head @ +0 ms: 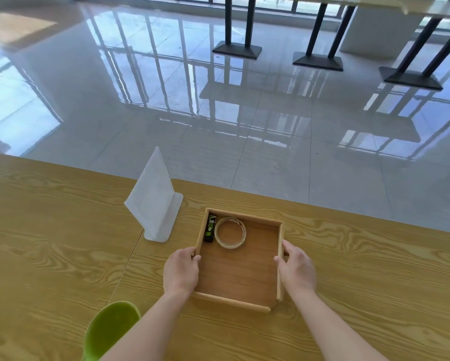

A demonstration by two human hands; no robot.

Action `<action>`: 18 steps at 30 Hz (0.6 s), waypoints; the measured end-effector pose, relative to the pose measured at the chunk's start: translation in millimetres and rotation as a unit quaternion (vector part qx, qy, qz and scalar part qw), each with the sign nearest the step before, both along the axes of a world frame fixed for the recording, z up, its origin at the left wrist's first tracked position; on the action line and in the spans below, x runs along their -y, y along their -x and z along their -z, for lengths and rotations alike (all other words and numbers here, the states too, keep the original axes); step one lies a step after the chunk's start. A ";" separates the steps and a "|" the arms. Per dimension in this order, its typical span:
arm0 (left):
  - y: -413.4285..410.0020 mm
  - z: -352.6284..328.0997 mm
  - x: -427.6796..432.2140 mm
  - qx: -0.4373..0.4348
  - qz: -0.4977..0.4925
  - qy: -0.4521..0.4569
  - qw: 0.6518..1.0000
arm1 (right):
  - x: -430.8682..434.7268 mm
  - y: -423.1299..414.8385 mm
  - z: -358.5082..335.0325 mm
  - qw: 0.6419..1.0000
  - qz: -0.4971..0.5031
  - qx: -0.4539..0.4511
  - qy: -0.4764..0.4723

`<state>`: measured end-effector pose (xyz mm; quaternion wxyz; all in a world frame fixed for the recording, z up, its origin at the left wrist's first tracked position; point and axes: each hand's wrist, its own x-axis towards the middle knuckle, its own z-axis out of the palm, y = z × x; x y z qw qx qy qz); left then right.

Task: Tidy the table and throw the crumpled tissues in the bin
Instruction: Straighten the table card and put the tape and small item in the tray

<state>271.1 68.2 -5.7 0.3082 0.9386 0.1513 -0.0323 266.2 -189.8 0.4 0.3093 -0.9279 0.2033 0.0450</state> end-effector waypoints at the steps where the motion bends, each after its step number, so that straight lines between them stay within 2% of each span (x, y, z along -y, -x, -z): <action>1: -2.5 0.1 -3.9 0.000 -0.005 0.005 1.000 | -3.9 -2.9 0.8 1.000 -0.003 0.002 0.000; 13: -32.7 1.1 -31.9 -0.011 -0.050 0.017 0.999 | -33.7 -34.7 5.4 1.000 -0.008 0.018 -0.008; 18: -43.8 -1.2 -38.3 -0.015 -0.050 -0.009 0.999 | -44.9 -42.9 8.1 1.000 -0.011 0.025 -0.005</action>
